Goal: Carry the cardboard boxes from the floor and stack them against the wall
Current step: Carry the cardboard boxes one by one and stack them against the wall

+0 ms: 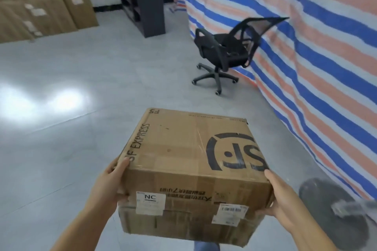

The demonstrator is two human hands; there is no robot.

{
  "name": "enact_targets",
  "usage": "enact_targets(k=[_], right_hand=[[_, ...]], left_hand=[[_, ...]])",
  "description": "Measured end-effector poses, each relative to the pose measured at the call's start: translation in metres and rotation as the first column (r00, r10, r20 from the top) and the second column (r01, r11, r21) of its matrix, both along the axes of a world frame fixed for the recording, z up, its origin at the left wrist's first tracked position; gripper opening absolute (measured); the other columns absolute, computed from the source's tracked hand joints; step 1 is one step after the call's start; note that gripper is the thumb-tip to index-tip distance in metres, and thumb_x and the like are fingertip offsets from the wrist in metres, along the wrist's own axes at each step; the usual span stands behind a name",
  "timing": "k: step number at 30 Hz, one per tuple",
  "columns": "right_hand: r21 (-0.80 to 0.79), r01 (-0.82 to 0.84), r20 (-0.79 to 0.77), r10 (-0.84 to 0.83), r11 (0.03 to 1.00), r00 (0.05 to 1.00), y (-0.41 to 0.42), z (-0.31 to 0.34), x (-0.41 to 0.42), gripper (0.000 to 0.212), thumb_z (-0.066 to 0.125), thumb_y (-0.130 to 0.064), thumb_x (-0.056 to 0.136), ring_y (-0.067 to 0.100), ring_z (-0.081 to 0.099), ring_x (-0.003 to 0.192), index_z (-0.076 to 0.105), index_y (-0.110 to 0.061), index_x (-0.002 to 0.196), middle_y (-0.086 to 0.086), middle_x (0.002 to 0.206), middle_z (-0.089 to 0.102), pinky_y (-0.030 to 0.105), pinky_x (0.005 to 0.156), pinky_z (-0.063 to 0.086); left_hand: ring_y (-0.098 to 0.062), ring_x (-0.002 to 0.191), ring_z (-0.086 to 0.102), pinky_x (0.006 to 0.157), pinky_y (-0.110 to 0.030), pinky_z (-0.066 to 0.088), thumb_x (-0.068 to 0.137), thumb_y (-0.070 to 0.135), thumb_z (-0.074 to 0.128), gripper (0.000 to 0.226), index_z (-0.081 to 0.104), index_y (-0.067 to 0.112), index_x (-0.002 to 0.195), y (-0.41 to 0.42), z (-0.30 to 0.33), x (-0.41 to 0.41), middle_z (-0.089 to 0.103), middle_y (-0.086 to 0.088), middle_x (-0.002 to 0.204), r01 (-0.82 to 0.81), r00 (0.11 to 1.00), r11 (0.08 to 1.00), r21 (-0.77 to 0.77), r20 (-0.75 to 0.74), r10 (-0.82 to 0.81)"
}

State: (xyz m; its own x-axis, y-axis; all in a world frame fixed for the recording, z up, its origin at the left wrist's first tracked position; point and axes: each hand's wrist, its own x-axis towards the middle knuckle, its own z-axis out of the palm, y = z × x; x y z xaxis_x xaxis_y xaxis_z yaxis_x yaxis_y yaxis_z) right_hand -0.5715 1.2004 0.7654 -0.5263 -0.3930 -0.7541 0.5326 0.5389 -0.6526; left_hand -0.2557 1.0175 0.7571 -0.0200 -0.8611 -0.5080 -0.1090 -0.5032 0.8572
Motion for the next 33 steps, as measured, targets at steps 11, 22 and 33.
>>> enact_targets(k=[11, 22, 33], right_hand=[[-0.055, -0.410, -0.038, 0.408, 0.911, 0.912, -0.201, 0.010, -0.071, 0.028, 0.038, -0.041, 0.101, 0.029, 0.059, 0.100, 0.059, -0.030, 0.117, 0.007, 0.111, 0.067, 0.068, 0.081, 0.048], [-0.093, -0.627, -0.072, 0.623, 0.774, 0.779, -0.374, 0.006, -0.036, 0.026, 0.041, -0.037, 0.101, 0.031, 0.062, 0.096, 0.063, -0.023, 0.107, 0.008, 0.103, 0.069, 0.070, 0.075, 0.050], [-0.058, -0.555, -0.081, 0.550, 0.830, 0.831, -0.549, 0.014, 0.019, 0.027, 0.043, -0.039, 0.100, 0.029, 0.062, 0.090, 0.064, -0.022, 0.102, 0.008, 0.096, 0.069, 0.068, 0.075, 0.050]], left_hand=[[-0.010, 0.079, 0.055, 0.062, -0.043, 0.052, 0.089, 0.034, 0.061, 0.012, 0.069, 0.031, 0.098, -0.058, 0.013, -0.021, 0.062, 0.009, 0.094, -0.364, 0.931, 0.932, -0.007, -0.028, 0.363], [-0.007, 0.085, 0.054, 0.054, -0.044, 0.056, 0.090, 0.032, 0.060, 0.009, 0.068, 0.032, 0.092, -0.152, 0.008, 0.017, 0.062, 0.011, 0.098, -0.558, 0.830, 0.828, -0.055, -0.008, 0.558], [-0.007, 0.088, 0.052, 0.062, -0.043, 0.053, 0.092, 0.033, 0.057, 0.011, 0.068, 0.031, 0.093, -0.364, 0.015, 0.069, 0.060, 0.012, 0.100, -0.504, 0.864, 0.864, -0.027, -0.017, 0.503]])
